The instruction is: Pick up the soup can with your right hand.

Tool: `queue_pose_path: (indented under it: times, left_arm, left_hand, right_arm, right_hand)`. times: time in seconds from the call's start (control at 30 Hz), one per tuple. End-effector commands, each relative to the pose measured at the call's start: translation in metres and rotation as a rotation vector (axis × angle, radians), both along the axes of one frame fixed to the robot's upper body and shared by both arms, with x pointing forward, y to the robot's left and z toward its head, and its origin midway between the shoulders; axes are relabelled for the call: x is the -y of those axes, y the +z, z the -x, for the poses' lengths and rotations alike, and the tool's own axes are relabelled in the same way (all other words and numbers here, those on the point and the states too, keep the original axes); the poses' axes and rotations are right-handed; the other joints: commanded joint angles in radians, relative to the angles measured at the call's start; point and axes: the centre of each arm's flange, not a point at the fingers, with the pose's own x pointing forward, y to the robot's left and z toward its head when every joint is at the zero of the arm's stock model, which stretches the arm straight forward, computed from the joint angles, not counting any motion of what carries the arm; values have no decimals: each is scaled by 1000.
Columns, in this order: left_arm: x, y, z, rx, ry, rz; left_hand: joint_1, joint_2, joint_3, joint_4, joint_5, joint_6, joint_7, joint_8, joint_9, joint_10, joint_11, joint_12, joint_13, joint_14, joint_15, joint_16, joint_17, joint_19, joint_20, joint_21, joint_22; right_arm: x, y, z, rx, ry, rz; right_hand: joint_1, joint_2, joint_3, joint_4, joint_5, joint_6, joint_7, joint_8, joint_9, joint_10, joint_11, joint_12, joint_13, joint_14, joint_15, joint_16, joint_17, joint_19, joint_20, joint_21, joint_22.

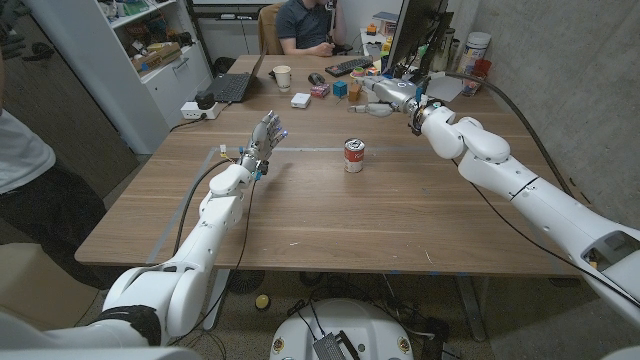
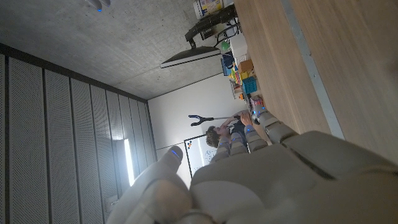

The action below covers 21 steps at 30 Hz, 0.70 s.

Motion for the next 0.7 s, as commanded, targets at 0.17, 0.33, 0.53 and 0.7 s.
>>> queue_pose_path:
  times: [0.17, 0.33, 0.53, 0.7]
  left_arm:
    - [-1, 2, -5, -6, -3, -4]
    - [-2, 2, -5, -9, 3, -3]
    - [-3, 1, -5, -14, 7, -1]
    - [-3, 1, -5, -16, 8, -1]
  left_hand:
    - [1, 103, 6, 0, 7, -2, 2, 3, 4, -2, -1, 6, 3, -5, 1, 4, 5, 2, 11, 5, 5]
    - [1, 103, 6, 0, 7, -2, 1, 3, 4, -1, -1, 6, 3, -6, 2, 4, 5, 2, 12, 5, 5]
    - [1, 102, 6, 0, 7, -1, 1, 4, 4, -2, 0, 6, 3, -6, 1, 4, 5, 2, 11, 6, 5]
    - [0, 102, 6, 0, 7, -1, 0, 4, 4, -2, 1, 6, 3, -5, 2, 4, 5, 2, 11, 6, 5]
  right_arm:
    - [-11, -8, -12, -56, 7, 47]
    - [-14, -12, -18, -83, 8, 61]
    - [-18, -17, -24, -109, 1, 81]
    - [-20, -22, -28, -127, 4, 94]
  right_hand:
    - [13, 4, -1, -6, 9, -25, -4, -5, 3, -19, -5, -8, 3, 2, -1, -4, 1, 8, 3, -7, -1]
    - [18, 7, 0, -7, 11, -34, -7, -6, 3, -24, -7, -8, 3, 3, -2, -4, 1, 9, 2, -9, -1]
    - [23, 10, 1, -9, 12, -37, -9, -5, 3, -24, -7, -7, 3, 4, -4, -4, 1, 12, 2, -11, -1]
    - [27, 11, 1, -11, 13, -38, -10, -4, 3, -25, -7, -6, 3, 5, -5, -4, 1, 13, 2, -12, -1]
